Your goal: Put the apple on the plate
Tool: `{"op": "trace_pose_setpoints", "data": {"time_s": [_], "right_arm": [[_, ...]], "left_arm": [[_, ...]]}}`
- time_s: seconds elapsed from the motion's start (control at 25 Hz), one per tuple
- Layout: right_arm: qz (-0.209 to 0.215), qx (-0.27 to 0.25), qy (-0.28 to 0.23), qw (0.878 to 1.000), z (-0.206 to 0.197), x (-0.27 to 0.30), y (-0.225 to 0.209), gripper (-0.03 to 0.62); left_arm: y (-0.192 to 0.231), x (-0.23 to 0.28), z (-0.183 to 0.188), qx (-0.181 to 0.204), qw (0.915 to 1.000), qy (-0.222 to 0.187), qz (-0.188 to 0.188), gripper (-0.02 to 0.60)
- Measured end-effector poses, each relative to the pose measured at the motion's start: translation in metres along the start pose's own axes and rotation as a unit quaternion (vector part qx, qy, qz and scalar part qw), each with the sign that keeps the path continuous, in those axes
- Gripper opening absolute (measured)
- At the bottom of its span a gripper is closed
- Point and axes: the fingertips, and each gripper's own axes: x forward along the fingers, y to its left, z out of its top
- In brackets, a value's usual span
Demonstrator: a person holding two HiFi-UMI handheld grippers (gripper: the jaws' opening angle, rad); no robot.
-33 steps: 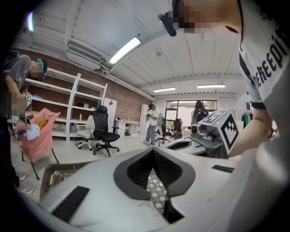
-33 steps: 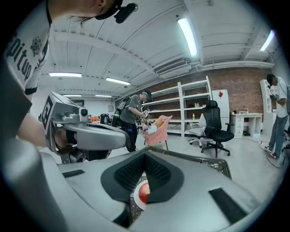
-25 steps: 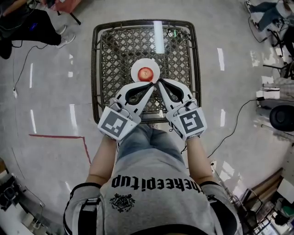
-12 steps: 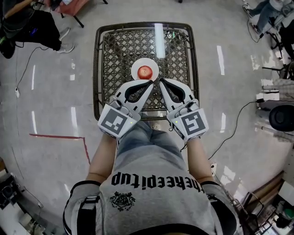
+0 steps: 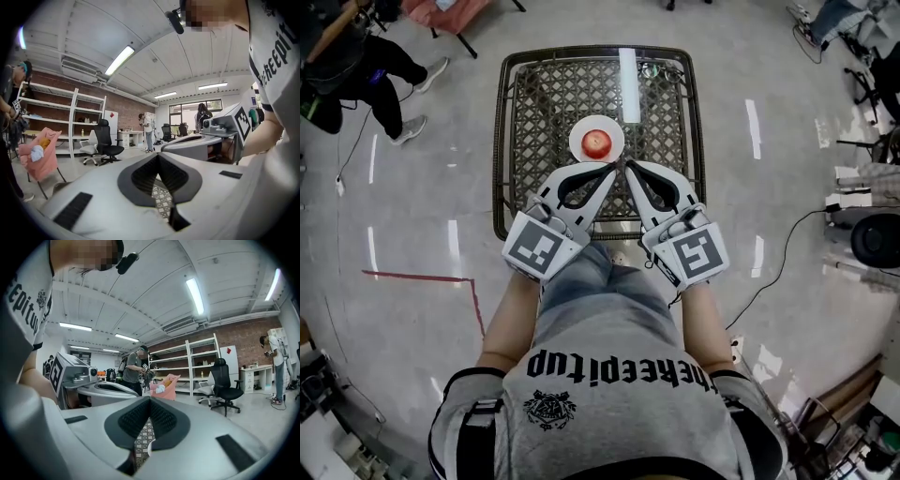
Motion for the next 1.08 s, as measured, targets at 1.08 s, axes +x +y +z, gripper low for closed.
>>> {"op": "trace_pose_setpoints", "data": {"time_s": [1.08], "right_arm": [[0.009, -0.010, -0.022, 1.000, 0.005, -0.028, 0.024, -0.005]], "left_arm": [[-0.032, -0.021, 0.001, 0.013, 0.9998, -0.007, 0.013, 0.021]]}}
